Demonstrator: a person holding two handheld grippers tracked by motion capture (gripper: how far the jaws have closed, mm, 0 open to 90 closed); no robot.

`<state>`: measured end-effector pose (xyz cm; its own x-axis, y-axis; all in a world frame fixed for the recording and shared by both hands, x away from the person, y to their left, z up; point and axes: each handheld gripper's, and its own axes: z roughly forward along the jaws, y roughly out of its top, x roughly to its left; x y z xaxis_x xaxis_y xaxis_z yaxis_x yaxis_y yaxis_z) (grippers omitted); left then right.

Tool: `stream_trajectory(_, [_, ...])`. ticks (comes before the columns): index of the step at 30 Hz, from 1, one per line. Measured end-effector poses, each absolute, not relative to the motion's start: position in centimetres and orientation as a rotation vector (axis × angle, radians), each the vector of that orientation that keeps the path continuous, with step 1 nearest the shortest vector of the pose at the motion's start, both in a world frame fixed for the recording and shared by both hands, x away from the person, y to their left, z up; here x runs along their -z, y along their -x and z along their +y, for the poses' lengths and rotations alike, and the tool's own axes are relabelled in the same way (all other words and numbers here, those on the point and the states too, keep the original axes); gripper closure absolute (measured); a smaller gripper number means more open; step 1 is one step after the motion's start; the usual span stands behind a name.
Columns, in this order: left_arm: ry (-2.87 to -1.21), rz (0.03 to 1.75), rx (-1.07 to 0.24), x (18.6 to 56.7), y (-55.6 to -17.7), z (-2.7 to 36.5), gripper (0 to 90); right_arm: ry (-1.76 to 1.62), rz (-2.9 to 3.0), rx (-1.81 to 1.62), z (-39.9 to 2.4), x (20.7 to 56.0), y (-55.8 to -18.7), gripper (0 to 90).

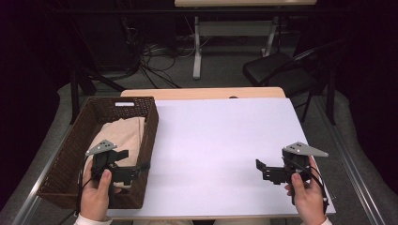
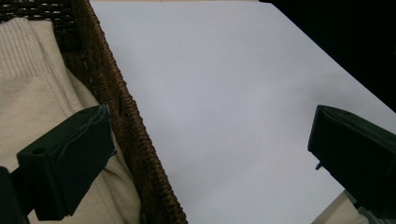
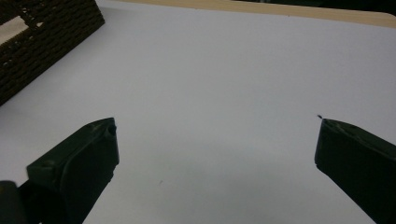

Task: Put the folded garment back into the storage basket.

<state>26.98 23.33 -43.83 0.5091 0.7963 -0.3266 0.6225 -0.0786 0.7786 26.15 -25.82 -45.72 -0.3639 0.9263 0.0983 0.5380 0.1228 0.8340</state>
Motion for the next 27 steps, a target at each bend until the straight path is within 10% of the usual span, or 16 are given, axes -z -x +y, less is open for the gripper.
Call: stream_trajectory(27, [-1.812,1.119,-0.269,45.7,-26.1,23.3,0.4,-1.471,1.860,-1.155,-28.7,49.6,-25.2,0.0])
